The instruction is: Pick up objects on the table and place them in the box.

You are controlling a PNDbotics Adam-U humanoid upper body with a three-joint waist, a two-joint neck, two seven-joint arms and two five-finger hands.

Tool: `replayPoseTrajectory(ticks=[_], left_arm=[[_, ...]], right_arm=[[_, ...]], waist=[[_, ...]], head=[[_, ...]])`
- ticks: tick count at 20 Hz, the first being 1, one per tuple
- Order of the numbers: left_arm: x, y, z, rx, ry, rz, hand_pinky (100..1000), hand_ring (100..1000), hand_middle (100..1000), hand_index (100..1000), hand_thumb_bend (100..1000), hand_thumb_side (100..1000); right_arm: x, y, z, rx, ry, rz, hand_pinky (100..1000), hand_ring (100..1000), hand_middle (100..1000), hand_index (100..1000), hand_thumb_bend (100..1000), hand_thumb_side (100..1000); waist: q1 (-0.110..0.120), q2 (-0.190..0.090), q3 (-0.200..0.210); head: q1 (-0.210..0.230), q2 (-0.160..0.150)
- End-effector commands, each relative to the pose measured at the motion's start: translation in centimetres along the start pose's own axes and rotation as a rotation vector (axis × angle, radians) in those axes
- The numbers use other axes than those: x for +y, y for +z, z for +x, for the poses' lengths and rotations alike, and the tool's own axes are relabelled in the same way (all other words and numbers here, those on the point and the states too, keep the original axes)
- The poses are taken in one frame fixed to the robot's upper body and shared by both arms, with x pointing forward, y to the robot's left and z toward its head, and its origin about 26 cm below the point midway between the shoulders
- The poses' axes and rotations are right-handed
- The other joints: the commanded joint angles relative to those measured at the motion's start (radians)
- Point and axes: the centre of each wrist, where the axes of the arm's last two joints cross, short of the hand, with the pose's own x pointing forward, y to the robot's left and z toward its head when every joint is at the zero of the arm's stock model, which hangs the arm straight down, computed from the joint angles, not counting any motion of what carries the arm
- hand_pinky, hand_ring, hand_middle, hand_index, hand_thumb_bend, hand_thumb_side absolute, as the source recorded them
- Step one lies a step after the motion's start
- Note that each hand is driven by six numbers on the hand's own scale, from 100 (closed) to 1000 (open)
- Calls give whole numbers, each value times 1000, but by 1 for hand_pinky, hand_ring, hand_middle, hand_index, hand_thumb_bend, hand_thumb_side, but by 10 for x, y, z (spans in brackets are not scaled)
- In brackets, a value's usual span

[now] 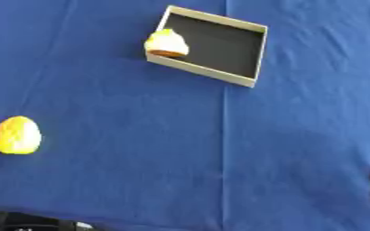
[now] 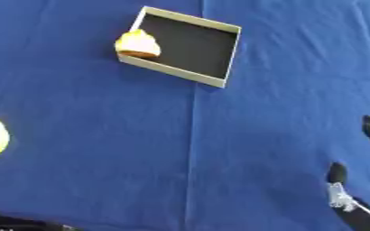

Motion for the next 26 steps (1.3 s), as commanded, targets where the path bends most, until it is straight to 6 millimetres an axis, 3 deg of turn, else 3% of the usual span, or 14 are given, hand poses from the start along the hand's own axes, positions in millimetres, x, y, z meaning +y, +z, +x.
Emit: replayPoseTrajectory(ticks=[1,6,8,16,21,22,26], left_arm=[[10,3,-6,28,-86,-161,799,866,814,940,144,254],[-4,13,-18,64,-110,-371,825,890,831,941,240,375],[-11,18,-18,56,-112,-441,838,902,838,942,321,413],[-38,37,-21,34,-67,-666,890,929,855,955,453,270],[-44,42,-22,43,-61,-703,890,929,854,955,454,266],[-46,43,-23,46,-59,-706,896,932,862,967,521,121],[-65,54,-32,147,-30,-719,894,931,862,974,528,100]], right_arm=[[3,-2,4,-90,-90,-150,811,884,871,930,100,575],[9,-1,9,-51,-83,-169,811,883,872,934,100,601],[10,0,10,-36,-78,-175,811,883,872,934,100,615],[13,-2,12,3,-63,-193,810,876,865,932,100,643],[15,-2,13,9,-62,-197,810,876,865,932,100,644],[15,-2,13,15,-64,-199,810,872,861,930,100,651],[20,-2,17,50,-72,-214,809,870,860,930,100,651]], waist=[[6,-18,-6],[8,-8,-12],[9,-4,-11],[12,6,-2],[12,8,1],[12,9,2],[10,15,2]], head=[[-40,2],[-69,2],[-74,1],[-79,-3],[-79,-3],[-78,-3],[-63,-7]])
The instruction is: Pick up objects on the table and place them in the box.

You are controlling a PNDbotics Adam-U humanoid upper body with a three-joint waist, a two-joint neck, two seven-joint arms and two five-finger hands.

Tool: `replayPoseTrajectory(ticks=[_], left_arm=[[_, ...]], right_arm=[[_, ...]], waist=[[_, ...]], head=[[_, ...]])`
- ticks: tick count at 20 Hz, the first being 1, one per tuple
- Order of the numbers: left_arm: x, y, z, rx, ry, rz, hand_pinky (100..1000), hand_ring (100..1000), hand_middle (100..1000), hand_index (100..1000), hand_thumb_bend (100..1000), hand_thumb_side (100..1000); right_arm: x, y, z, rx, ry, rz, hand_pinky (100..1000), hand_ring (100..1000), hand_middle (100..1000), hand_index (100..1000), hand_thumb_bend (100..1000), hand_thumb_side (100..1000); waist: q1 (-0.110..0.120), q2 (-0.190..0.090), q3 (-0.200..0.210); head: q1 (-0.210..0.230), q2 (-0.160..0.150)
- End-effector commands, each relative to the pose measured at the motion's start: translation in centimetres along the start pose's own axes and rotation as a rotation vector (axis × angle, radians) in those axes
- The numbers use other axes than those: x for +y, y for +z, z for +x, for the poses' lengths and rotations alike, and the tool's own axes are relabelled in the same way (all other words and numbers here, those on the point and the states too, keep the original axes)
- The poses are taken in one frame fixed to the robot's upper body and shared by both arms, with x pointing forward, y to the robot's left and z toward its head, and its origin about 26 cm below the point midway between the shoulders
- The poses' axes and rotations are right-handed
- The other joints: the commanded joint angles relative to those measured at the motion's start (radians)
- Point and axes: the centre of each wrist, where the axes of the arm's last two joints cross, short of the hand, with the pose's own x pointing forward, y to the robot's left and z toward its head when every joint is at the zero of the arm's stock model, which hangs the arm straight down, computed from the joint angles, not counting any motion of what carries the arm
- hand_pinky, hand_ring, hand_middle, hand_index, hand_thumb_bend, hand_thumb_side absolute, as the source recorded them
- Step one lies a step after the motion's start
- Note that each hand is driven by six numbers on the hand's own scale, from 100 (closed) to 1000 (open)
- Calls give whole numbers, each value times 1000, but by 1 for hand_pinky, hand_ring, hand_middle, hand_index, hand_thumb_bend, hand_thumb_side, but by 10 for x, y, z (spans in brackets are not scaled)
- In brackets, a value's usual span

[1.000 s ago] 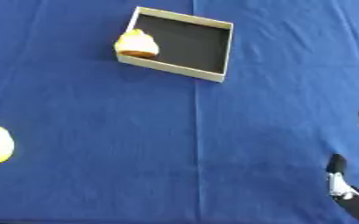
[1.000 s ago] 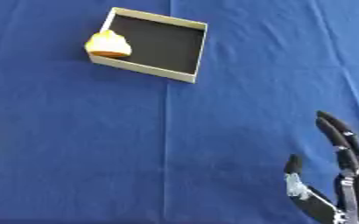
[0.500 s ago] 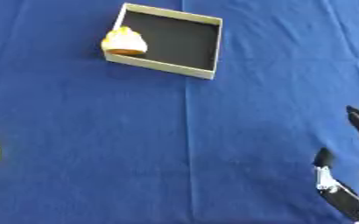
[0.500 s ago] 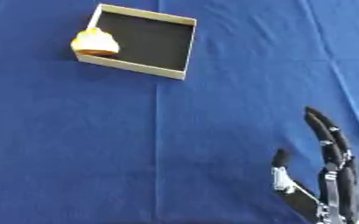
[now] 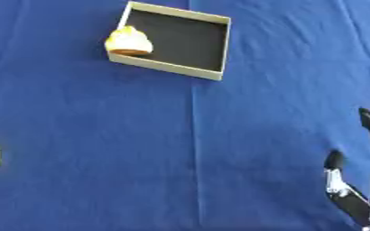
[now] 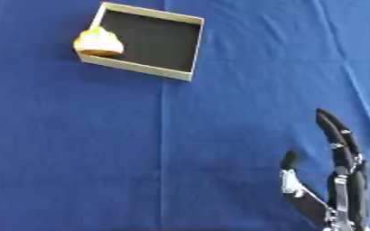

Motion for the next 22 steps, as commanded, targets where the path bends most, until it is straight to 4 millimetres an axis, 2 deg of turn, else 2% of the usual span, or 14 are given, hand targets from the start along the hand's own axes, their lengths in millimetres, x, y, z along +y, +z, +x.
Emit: replayPoseTrajectory(ticks=[1,3,4,6,14,17,20,22], left_arm=[[-7,0,-9,74,10,-2,894,930,861,974,524,100],[-15,-5,-9,87,37,6,898,925,856,973,491,100],[-18,-7,-9,85,49,10,906,920,852,971,440,115],[-21,-12,-6,67,76,21,911,914,848,970,395,127],[-22,-23,-4,45,124,41,910,895,821,945,319,127],[-23,-24,-4,41,120,16,893,855,769,909,316,145],[-24,-24,-5,55,114,-12,852,779,685,855,303,100],[-23,-24,-6,65,116,-15,828,734,637,829,295,100]], right_arm=[[1,-2,3,-33,-62,-92,809,870,860,930,100,651],[3,-3,4,-24,-65,-98,809,869,859,930,100,653],[3,-3,4,-21,-67,-101,809,868,856,929,100,654],[4,-4,5,-14,-70,-106,808,867,855,929,100,655],[9,-5,8,16,-82,-127,807,866,855,936,100,662],[9,-6,8,28,-85,-136,807,866,856,939,100,663],[9,-7,8,38,-86,-144,807,866,856,939,100,665],[10,-7,8,46,-87,-148,807,865,856,940,100,668]], waist=[[3,-12,-2],[2,-10,-5],[2,-8,-6],[0,-6,-10],[-2,4,-13],[-2,8,-13],[-2,11,-13],[-2,12,-12]], head=[[14,-7],[26,-9],[29,-10],[33,-11],[39,-17],[40,-19],[42,-18],[43,-18]])
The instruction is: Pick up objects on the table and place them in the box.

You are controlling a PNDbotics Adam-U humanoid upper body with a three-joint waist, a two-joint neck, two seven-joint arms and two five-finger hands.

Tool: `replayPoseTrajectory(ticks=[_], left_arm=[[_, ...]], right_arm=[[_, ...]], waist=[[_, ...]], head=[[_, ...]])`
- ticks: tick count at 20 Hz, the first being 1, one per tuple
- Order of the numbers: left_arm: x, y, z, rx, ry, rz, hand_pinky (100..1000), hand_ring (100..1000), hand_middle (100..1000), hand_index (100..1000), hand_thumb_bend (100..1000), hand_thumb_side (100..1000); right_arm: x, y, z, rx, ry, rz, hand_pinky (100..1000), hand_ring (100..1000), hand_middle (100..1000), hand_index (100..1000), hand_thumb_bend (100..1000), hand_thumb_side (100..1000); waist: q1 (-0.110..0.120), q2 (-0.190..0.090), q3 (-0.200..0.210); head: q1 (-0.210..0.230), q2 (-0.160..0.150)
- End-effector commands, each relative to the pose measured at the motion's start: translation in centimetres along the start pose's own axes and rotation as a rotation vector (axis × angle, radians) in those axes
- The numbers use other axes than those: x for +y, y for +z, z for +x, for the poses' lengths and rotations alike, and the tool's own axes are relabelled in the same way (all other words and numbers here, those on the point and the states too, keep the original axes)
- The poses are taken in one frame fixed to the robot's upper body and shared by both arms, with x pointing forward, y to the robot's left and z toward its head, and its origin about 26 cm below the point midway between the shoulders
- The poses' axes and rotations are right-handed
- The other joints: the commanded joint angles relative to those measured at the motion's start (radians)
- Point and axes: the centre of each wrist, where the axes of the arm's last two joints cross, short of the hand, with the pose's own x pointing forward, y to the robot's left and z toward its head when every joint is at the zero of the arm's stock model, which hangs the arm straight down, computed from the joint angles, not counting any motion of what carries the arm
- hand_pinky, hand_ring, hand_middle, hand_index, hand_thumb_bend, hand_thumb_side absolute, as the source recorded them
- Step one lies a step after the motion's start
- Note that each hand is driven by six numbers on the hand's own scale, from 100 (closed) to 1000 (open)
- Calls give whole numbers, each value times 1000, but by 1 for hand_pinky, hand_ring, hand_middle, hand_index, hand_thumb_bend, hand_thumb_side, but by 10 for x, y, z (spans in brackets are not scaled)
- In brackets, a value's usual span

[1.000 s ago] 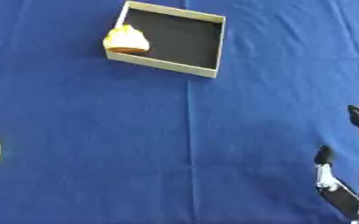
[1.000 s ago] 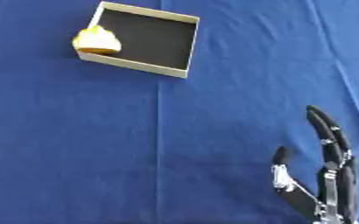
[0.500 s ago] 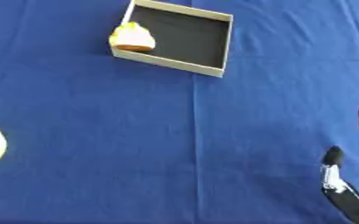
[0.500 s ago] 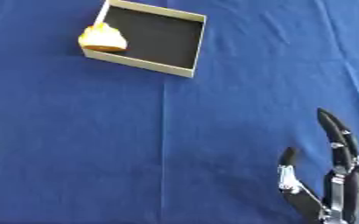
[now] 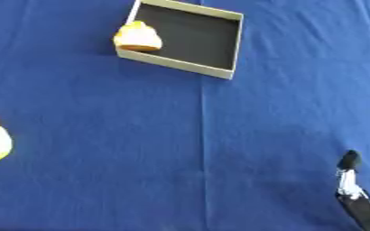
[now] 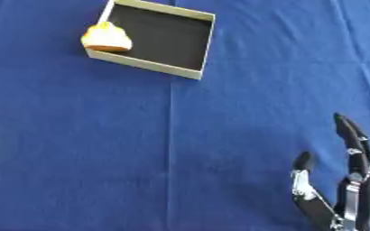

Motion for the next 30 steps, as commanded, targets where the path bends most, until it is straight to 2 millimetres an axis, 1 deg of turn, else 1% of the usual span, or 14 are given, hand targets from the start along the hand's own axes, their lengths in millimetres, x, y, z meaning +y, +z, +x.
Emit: replayPoseTrajectory(ticks=[1,5,7,8,9,12,15,17,22,23,28,30], left_arm=[[9,4,-4,31,-29,-3,824,718,629,825,299,100],[12,5,-3,39,-33,25,815,649,572,788,262,100],[19,6,1,31,-44,63,800,627,553,773,227,100],[25,7,4,22,-54,88,794,624,550,772,225,100],[34,8,8,8,-71,125,787,614,540,763,211,100],[63,15,22,-54,-125,236,774,611,539,765,214,100],[93,22,42,-135,-185,337,763,608,538,767,235,100],[110,26,55,-183,-212,390,758,603,535,763,230,100],[137,21,75,-285,-205,491,758,585,520,753,157,100],[142,21,79,-300,-201,507,759,581,515,750,129,100],[166,14,99,-379,-182,567,754,578,512,749,122,100],[175,11,105,-400,-183,581,750,579,512,748,134,100]], right_arm=[[-1,-2,2,-18,-37,-58,807,865,856,940,100,669],[-1,-1,2,-9,-38,-62,807,865,856,940,100,669],[-1,-1,2,-8,-38,-61,808,865,855,939,100,669],[-1,-1,2,-8,-37,-61,808,865,855,938,100,669],[-1,0,2,-9,-36,-60,808,865,854,937,100,668],[-2,0,1,-17,-33,-53,808,864,852,934,100,665],[-4,1,1,-30,-33,-42,808,864,853,933,100,664],[-4,1,1,-39,-35,-34,808,865,853,934,100,662],[-7,-1,-2,-72,-42,-26,808,866,853,932,100,655],[-7,-2,-2,-77,-44,-25,809,868,855,932,100,652],[-15,-6,-8,-129,-68,-9,811,874,862,934,100,656],[-19,-7,-11,-149,-89,1,813,878,866,937,100,658]], waist=[[3,-14,1],[3,-15,2],[3,-16,2],[2,-16,2],[2,-17,2],[4,-20,2],[8,-26,-3],[12,-30,-11],[25,-38,-40],[27,-39,-43],[38,-52,-74],[40,-58,-81]], head=[[3,-8],[4,-8],[4,-8],[3,-7],[1,-7],[-10,-2],[-22,-4],[-23,-5],[-2,-2],[3,0],[36,9],[47,11]])
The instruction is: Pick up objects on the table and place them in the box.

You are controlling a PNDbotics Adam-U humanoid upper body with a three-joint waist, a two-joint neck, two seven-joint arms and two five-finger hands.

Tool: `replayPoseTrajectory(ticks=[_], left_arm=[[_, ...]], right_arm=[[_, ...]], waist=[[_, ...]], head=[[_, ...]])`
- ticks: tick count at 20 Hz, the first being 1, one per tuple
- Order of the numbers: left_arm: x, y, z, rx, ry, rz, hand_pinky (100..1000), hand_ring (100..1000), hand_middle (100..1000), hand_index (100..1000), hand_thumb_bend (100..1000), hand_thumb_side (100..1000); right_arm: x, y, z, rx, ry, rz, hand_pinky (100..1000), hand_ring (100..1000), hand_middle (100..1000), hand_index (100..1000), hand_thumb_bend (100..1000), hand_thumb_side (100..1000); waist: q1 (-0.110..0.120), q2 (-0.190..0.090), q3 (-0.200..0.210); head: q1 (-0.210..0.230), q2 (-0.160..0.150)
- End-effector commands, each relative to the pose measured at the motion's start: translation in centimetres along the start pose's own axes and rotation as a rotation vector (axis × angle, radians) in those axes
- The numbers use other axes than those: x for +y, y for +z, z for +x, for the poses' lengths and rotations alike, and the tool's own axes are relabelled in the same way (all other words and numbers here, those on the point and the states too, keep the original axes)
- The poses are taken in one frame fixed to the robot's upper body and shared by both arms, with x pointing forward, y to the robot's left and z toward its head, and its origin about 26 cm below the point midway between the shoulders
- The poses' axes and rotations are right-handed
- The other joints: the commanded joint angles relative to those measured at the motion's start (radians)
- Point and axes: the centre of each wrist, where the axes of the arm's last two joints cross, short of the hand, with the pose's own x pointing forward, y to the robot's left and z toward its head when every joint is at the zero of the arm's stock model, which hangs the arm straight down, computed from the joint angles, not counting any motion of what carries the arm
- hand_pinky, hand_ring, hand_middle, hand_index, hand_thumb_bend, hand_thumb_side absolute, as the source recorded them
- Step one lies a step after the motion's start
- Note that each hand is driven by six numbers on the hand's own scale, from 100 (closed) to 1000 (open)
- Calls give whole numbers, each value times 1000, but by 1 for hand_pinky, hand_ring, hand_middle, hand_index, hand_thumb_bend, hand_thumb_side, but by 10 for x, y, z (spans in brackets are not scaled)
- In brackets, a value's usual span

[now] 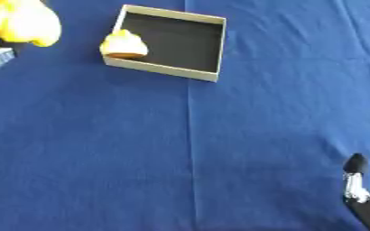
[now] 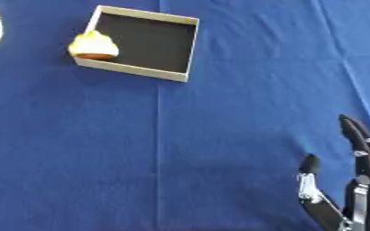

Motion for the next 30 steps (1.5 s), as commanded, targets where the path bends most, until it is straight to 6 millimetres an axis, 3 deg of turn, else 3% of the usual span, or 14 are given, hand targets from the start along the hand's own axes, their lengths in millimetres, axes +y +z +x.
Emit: replayPoseTrajectory(ticks=[1,10,13,20,24,30], left_arm=[[11,-11,2,-22,-7,17,750,578,511,748,133,100],[19,-69,-3,-55,34,23,760,563,499,737,100,100],[13,-89,-4,-57,70,4,770,558,494,733,100,100],[-21,-126,-13,-35,149,-54,800,551,489,727,100,155],[-43,-138,-23,-22,175,-116,811,552,491,727,100,180],[-74,-148,-40,37,183,-222,809,578,516,739,100,137]], right_arm=[[-12,-5,-5,-110,-92,-69,813,880,868,940,100,660],[-58,-21,-31,-195,-109,-35,811,876,863,929,100,661],[-70,-33,-37,-220,-108,-44,810,876,862,927,100,661],[-93,-77,-48,-297,-98,-81,809,874,859,927,100,666],[-106,-104,-50,-334,-79,-105,808,873,858,926,100,668],[-116,-135,-47,-339,-62,-152,807,873,859,928,100,669]], waist=[[1,-27,-7],[-3,-39,-31],[-8,-35,-41],[-16,-16,-85],[-16,-10,-99],[-13,-8,-114]], head=[[20,7],[43,5],[51,-4],[89,-21],[99,-20],[108,-20]])
